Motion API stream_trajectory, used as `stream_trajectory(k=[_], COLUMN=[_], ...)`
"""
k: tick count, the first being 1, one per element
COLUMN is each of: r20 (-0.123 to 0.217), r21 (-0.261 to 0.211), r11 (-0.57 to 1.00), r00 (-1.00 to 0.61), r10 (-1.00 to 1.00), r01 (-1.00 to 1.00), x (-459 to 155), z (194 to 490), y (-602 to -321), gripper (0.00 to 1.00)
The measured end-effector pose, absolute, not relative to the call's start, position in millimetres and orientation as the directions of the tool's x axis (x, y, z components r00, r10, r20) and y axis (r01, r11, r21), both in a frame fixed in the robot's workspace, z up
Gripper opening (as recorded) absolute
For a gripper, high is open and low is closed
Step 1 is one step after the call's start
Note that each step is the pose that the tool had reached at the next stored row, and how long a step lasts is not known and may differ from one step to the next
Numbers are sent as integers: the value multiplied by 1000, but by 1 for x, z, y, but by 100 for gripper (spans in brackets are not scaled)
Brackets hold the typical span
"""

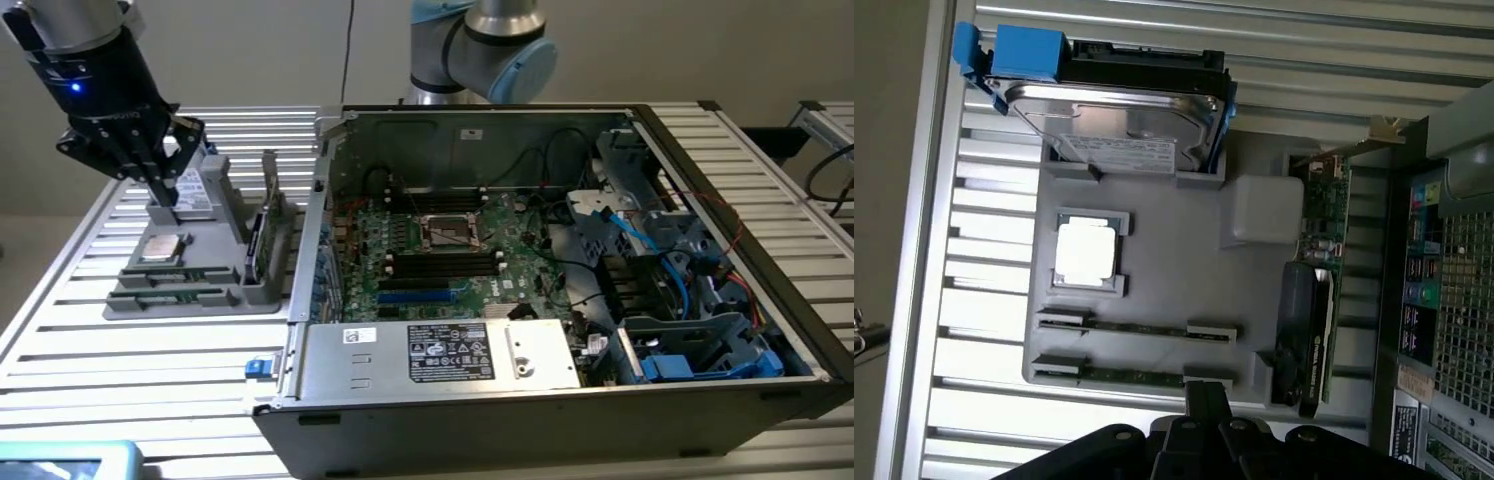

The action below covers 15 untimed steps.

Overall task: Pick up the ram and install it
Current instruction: 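Reach for the ram, then pick up the ram and move it above insertion slot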

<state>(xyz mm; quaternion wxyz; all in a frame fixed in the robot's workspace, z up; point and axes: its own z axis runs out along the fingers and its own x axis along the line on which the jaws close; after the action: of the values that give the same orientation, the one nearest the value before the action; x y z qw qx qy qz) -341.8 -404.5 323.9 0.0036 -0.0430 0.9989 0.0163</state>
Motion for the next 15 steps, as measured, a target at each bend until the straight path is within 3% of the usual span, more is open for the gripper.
stream_trajectory(k=[15], r20=[-9], r21=[31], r11=[942], r00=[-943], r10=[-334], r01=[-334], x=[-342], z=[322], y=[-405], gripper=[11])
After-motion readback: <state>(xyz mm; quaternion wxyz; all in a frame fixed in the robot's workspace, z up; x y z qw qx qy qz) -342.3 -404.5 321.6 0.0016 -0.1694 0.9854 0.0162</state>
